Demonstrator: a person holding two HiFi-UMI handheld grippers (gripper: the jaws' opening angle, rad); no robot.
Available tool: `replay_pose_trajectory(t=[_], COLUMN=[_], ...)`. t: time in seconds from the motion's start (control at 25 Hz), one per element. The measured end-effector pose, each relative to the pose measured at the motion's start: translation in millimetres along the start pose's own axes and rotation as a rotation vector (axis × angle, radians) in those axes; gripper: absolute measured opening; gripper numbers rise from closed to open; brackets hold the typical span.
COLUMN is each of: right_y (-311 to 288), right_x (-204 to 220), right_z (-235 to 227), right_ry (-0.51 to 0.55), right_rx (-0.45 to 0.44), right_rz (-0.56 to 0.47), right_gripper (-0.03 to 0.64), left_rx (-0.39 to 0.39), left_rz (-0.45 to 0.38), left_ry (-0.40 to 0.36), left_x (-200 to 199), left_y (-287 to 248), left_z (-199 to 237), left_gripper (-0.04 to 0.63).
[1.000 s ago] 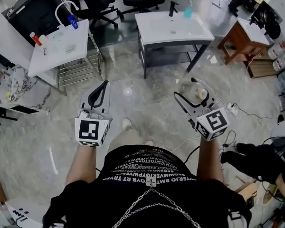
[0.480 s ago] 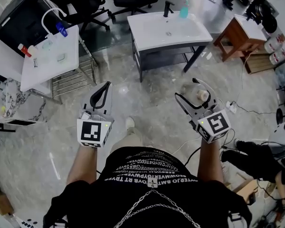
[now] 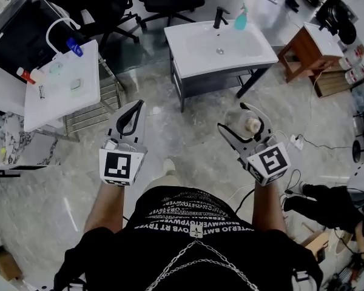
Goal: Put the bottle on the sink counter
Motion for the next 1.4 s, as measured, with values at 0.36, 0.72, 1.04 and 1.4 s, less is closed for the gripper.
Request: replay_pose_trajectory(t=[0.36,0.72,1.04,1.4], right_y=[-75,-128,-153,-179], right_x=[-36,-59,-47,-18], right_z=[-35,-46,-61,-113], right_ry=[0.016,0.044,0.013,-0.021], right_rx=[-0.008,0.007,0.005,-0.030], right_rz=[-0.025,-0.015,0.021,0.032], right_gripper=[0.334,0.334,0.334,0.334], left_rx=[0.052,-0.001,0.034,0.013], left_rz=[0.011,-0.021,-0.031,0.016], left_ry=[-0.011,0.017,0.031,0.005], left_x=[12,19,22,36], left_y=[-53,-89,-111,-154], left_z=[42,110,107,100], left_gripper=[0.006,0.006,0.006,0.006])
Point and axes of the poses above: the fingertips, and each gripper's own axes: y backward along the fingers, z to its left, x out of its underside, the point moved 5 cm from there along y, backward along the fingers, and after that the axes turned 13 degrees about -x, right-handed, at the moved point
